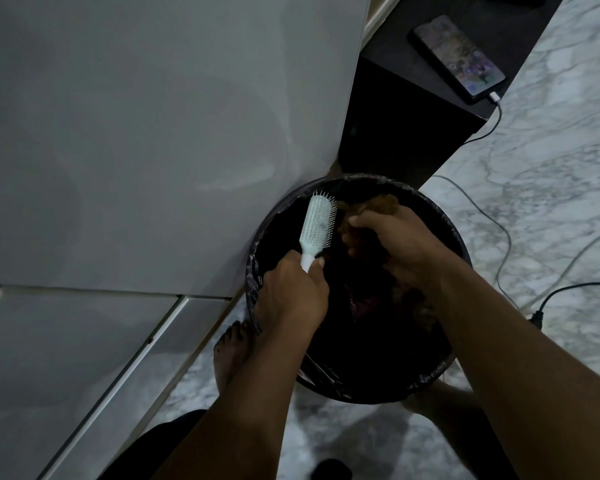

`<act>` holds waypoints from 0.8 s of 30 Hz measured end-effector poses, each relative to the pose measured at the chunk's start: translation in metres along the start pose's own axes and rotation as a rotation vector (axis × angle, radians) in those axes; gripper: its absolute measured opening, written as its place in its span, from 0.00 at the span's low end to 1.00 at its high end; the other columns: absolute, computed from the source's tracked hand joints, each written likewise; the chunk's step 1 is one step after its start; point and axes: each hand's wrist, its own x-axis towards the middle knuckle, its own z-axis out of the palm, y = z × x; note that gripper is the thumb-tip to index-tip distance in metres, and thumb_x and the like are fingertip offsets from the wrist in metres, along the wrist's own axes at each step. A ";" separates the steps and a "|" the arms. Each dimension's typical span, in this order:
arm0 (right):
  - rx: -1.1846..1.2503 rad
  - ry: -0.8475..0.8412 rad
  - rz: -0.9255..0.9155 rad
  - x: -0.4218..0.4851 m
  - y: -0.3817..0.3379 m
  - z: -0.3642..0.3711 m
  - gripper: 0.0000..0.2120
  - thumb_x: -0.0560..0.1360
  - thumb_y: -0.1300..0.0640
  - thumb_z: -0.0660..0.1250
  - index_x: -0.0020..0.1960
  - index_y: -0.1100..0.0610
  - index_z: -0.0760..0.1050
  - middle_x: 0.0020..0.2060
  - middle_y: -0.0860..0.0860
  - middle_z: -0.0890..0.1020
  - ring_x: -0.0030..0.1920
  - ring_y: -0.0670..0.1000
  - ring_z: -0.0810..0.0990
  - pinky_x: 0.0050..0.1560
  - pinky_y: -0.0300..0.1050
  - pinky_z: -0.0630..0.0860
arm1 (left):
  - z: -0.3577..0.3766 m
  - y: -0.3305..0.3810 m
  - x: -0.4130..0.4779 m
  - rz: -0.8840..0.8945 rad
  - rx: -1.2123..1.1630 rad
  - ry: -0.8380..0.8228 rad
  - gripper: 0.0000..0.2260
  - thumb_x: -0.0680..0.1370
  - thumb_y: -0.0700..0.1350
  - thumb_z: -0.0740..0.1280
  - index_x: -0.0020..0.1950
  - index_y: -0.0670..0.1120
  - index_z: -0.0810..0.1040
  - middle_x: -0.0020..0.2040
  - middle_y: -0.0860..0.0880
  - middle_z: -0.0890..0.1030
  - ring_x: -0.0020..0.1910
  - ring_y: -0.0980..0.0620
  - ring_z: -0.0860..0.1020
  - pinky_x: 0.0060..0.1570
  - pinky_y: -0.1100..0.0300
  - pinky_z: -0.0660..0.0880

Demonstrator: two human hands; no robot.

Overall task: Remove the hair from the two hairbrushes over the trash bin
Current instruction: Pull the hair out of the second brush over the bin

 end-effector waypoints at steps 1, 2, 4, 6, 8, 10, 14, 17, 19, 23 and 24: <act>-0.024 -0.001 0.005 0.000 0.001 0.000 0.07 0.77 0.60 0.69 0.51 0.62 0.82 0.43 0.56 0.86 0.40 0.52 0.85 0.40 0.46 0.81 | 0.000 0.001 0.000 0.001 0.003 0.004 0.15 0.81 0.60 0.63 0.50 0.50 0.79 0.43 0.50 0.82 0.43 0.47 0.81 0.38 0.56 0.72; -0.027 -0.008 0.016 -0.001 0.002 0.000 0.09 0.76 0.56 0.71 0.52 0.60 0.82 0.44 0.54 0.87 0.42 0.52 0.86 0.42 0.46 0.81 | 0.000 0.001 0.000 0.002 0.008 0.004 0.15 0.81 0.60 0.63 0.50 0.50 0.79 0.44 0.50 0.82 0.43 0.46 0.81 0.38 0.56 0.73; -0.031 0.024 0.010 -0.002 0.005 0.002 0.14 0.74 0.47 0.73 0.52 0.57 0.84 0.45 0.51 0.88 0.45 0.50 0.88 0.46 0.45 0.83 | 0.000 0.003 -0.001 0.013 0.028 -0.009 0.14 0.81 0.60 0.62 0.50 0.50 0.78 0.44 0.50 0.82 0.44 0.46 0.81 0.38 0.55 0.72; -0.067 0.128 -0.021 0.002 0.009 0.003 0.15 0.74 0.45 0.73 0.51 0.57 0.84 0.46 0.52 0.88 0.46 0.51 0.88 0.50 0.47 0.84 | -0.001 0.003 -0.003 0.041 0.052 -0.022 0.14 0.81 0.59 0.62 0.50 0.50 0.77 0.44 0.50 0.82 0.43 0.46 0.80 0.37 0.56 0.70; -0.129 0.235 -0.072 0.007 0.012 0.004 0.09 0.75 0.53 0.73 0.51 0.58 0.83 0.45 0.54 0.87 0.47 0.54 0.87 0.53 0.52 0.84 | -0.002 0.003 -0.005 0.070 0.078 -0.021 0.14 0.81 0.60 0.62 0.50 0.50 0.77 0.44 0.50 0.81 0.42 0.47 0.79 0.36 0.56 0.69; -0.228 0.267 -0.145 0.010 0.015 0.001 0.10 0.75 0.62 0.72 0.56 0.58 0.77 0.45 0.53 0.84 0.46 0.54 0.85 0.49 0.53 0.84 | -0.002 0.004 -0.006 0.090 0.111 -0.022 0.14 0.81 0.60 0.62 0.51 0.50 0.77 0.45 0.50 0.81 0.42 0.47 0.79 0.36 0.56 0.68; -0.342 0.098 -0.244 0.008 0.017 0.001 0.35 0.75 0.67 0.70 0.76 0.47 0.63 0.54 0.50 0.81 0.52 0.49 0.83 0.51 0.46 0.83 | -0.001 0.005 -0.008 0.119 0.203 -0.036 0.15 0.81 0.61 0.60 0.55 0.51 0.76 0.49 0.49 0.81 0.46 0.45 0.80 0.38 0.54 0.69; -0.580 0.152 -0.313 0.011 0.022 0.004 0.18 0.74 0.60 0.74 0.64 0.53 0.80 0.53 0.51 0.85 0.54 0.49 0.84 0.59 0.48 0.81 | -0.003 0.005 -0.008 0.120 0.240 -0.044 0.15 0.82 0.61 0.60 0.58 0.51 0.76 0.50 0.48 0.81 0.47 0.45 0.80 0.39 0.54 0.68; -0.610 0.245 -0.301 0.012 0.023 0.003 0.08 0.74 0.57 0.75 0.53 0.55 0.85 0.46 0.50 0.87 0.49 0.48 0.85 0.56 0.49 0.82 | -0.003 0.004 -0.009 0.130 0.255 -0.046 0.15 0.81 0.61 0.60 0.58 0.51 0.76 0.51 0.48 0.81 0.47 0.45 0.80 0.40 0.54 0.68; -0.294 0.277 -0.166 0.010 0.014 0.001 0.06 0.77 0.55 0.72 0.50 0.58 0.83 0.44 0.53 0.86 0.47 0.52 0.86 0.54 0.54 0.83 | -0.002 0.002 -0.007 0.095 0.251 -0.051 0.15 0.81 0.61 0.61 0.56 0.50 0.76 0.50 0.48 0.81 0.43 0.48 0.76 0.40 0.55 0.68; -0.164 0.274 -0.138 0.009 0.009 0.001 0.07 0.78 0.56 0.71 0.51 0.60 0.82 0.44 0.54 0.86 0.46 0.53 0.86 0.52 0.53 0.84 | -0.001 0.001 -0.006 0.072 0.255 -0.061 0.16 0.81 0.61 0.61 0.57 0.50 0.76 0.51 0.48 0.81 0.45 0.47 0.77 0.40 0.54 0.69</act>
